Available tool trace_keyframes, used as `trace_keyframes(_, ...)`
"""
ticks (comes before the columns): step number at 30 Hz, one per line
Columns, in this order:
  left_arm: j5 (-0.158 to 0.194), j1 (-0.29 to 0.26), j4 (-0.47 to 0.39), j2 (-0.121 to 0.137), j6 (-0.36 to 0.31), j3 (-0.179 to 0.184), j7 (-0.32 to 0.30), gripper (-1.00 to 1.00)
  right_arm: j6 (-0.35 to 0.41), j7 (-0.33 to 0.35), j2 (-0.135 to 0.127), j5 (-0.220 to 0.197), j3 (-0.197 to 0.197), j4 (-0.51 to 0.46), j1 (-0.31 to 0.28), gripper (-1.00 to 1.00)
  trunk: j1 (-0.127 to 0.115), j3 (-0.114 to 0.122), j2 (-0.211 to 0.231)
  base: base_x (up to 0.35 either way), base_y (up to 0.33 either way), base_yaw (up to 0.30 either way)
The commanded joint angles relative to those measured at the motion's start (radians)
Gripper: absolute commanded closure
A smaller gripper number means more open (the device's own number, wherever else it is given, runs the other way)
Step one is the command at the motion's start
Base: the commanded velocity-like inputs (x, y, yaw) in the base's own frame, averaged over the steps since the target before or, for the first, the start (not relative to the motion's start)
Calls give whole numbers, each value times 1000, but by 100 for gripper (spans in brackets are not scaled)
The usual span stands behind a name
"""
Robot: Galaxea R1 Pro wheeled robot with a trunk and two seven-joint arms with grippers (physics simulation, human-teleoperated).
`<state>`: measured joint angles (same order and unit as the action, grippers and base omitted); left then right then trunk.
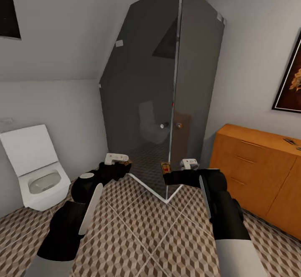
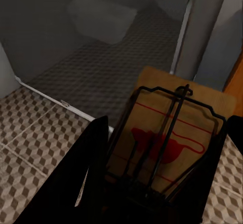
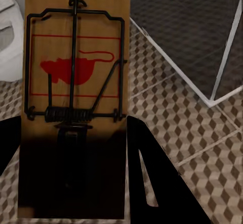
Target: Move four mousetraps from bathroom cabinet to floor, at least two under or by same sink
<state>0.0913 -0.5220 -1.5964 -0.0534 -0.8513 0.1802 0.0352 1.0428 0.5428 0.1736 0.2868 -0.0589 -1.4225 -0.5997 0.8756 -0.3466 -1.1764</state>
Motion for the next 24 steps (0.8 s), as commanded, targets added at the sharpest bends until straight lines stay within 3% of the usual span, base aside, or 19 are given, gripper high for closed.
trace_keyframes(1,8,-1,0,0,-5,0,3,100,4,8,1,7,0,-1,0,100,0,-1,-1,-2,0,292)
trace_keyframes(11,8,-1,0,-1,-5,1,3,100,4,11,1,2,25,2,4,100,0,-2,-1,-1,0,284)
trace_keyframes(24,6,-1,0,-2,-5,1,3,100,4,12,1,2,35,3,11,100,0,-3,-1,-31,0,59)
